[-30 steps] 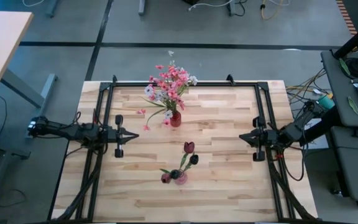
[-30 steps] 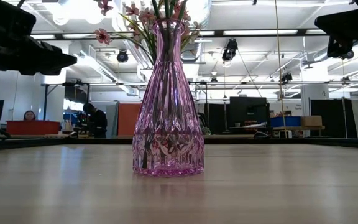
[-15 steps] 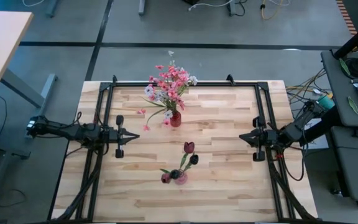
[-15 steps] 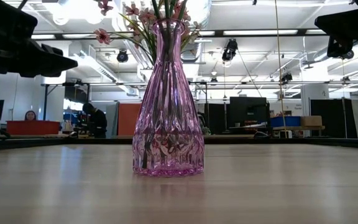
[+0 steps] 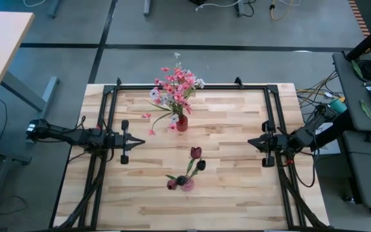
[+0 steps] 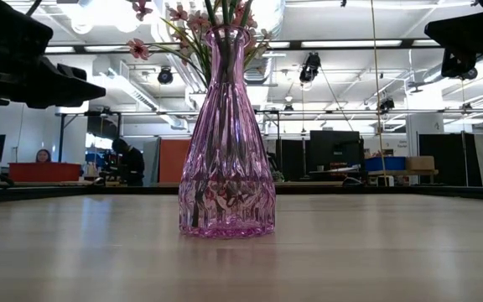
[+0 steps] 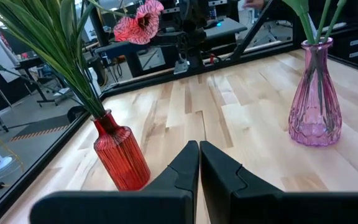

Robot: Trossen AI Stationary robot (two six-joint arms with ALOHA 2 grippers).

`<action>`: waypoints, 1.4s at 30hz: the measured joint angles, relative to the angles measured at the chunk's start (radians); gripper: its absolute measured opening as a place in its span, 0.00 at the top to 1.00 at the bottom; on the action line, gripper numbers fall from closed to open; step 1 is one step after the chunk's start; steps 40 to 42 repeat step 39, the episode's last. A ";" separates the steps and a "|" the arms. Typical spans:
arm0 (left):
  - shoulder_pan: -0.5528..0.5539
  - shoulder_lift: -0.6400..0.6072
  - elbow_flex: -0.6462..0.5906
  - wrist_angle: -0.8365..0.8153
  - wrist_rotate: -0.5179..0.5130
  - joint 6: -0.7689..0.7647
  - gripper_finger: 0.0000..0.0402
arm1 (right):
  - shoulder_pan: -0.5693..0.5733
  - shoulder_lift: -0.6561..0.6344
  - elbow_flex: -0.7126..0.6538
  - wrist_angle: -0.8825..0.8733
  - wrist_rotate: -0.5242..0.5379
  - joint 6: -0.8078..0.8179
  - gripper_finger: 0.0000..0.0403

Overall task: Sort flowers into vase by color
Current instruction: Return to Home Position

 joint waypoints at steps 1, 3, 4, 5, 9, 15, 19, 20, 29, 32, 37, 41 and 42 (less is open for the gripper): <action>0.000 0.002 0.000 0.000 0.000 0.000 1.00 | 0.000 0.000 0.000 0.000 0.000 0.000 0.98; 0.000 0.007 0.000 0.000 0.000 0.000 1.00 | 0.000 0.000 0.000 0.000 0.000 0.000 0.98; 0.000 0.009 0.000 0.000 0.000 0.000 1.00 | 0.000 0.000 0.000 0.000 0.000 0.000 0.98; 0.000 0.011 0.000 0.000 0.000 0.000 1.00 | 0.000 0.000 0.000 0.000 0.000 0.000 0.98; 0.000 0.017 0.000 0.000 0.000 0.000 1.00 | 0.000 0.000 0.000 0.000 0.000 0.000 0.98; 0.000 0.024 0.000 0.000 0.000 0.000 1.00 | 0.000 0.000 0.000 0.000 0.000 0.000 0.98; 0.000 0.024 0.000 0.000 0.000 0.000 1.00 | 0.000 0.000 0.000 0.000 0.000 0.000 0.98; 0.000 0.024 0.000 0.000 0.000 0.000 1.00 | 0.000 0.000 0.000 0.000 0.000 0.000 0.98; 0.000 0.024 0.000 0.000 0.000 0.000 1.00 | 0.000 0.000 0.000 0.000 0.000 0.000 0.98; 0.000 0.024 0.000 0.000 0.000 0.000 1.00 | 0.000 0.000 0.000 0.000 0.000 0.000 0.98; 0.000 0.024 0.000 0.000 0.000 0.000 1.00 | 0.000 0.000 0.000 0.000 0.000 0.000 0.98; 0.000 0.024 0.000 0.000 0.000 0.000 1.00 | 0.000 0.000 0.000 0.000 0.000 0.000 0.98; 0.000 0.024 0.000 0.000 0.000 0.000 1.00 | 0.000 0.000 0.000 0.000 0.000 0.000 0.98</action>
